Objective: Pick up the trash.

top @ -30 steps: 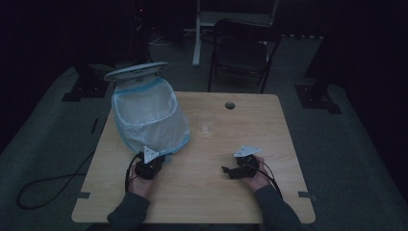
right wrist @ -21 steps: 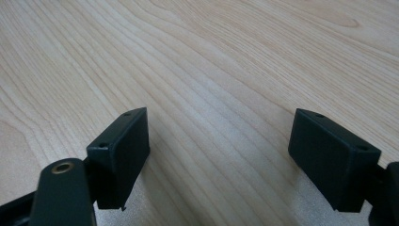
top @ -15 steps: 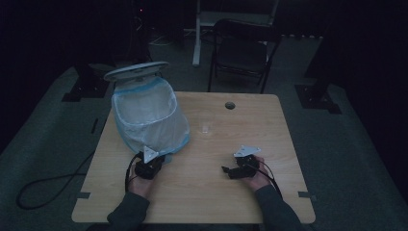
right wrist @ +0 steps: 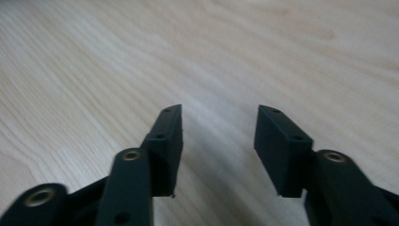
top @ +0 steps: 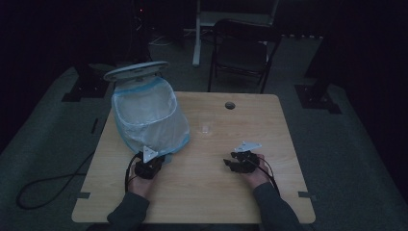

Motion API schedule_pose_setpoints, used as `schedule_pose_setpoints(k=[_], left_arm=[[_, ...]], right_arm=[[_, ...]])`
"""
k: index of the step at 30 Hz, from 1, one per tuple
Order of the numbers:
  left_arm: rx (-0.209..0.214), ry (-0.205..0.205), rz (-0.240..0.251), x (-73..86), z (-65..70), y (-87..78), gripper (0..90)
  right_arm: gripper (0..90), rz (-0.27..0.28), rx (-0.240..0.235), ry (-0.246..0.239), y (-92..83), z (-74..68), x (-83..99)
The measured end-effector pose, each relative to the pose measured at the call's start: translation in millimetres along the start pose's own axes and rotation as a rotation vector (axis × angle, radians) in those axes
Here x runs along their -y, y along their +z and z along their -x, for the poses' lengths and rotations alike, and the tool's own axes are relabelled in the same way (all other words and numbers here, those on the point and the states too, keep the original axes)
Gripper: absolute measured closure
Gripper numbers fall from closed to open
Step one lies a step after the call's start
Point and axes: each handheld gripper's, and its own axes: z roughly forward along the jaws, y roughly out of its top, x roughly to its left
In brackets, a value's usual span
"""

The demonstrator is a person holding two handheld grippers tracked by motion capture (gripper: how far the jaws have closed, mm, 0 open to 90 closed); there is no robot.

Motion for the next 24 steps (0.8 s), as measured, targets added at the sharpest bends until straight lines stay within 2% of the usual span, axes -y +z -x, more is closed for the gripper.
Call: schedule_pose_setpoints(k=[4,5,10,12,13,17,24], left_arm=[[0.000,-0.003,0.000,0.0,-0.1,0.0,90.0],[0.000,-0.003,0.000,0.0,-0.1,0.0,90.0],[-0.001,-0.001,-0.002,-0.1,-0.1,-0.2,90.0],[0.000,-0.002,0.000,0.0,-0.3,-0.1,90.0],[0.000,-0.002,0.000,0.0,-0.3,-0.1,90.0],[0.001,-0.004,0.000,0.1,-0.3,-0.1,90.0],[0.001,-0.004,0.000,0.1,-0.3,0.0,90.0]], right_arm=[[58.7,0.033,-0.008,0.030,-5.0,0.9,-15.5],[58.7,0.033,-0.008,0.030,-5.0,0.9,-15.5],[61.8,0.072,-0.003,0.004,-10.4,-2.1,-49.8],[61.9,0.079,-0.002,0.002,-10.6,-1.6,-54.0],[61.9,0.089,0.005,0.004,-9.8,0.5,-62.9],[62.1,0.101,0.020,0.033,-1.4,9.9,-78.1],[62.3,0.108,0.049,0.050,11.6,19.7,-95.5]])
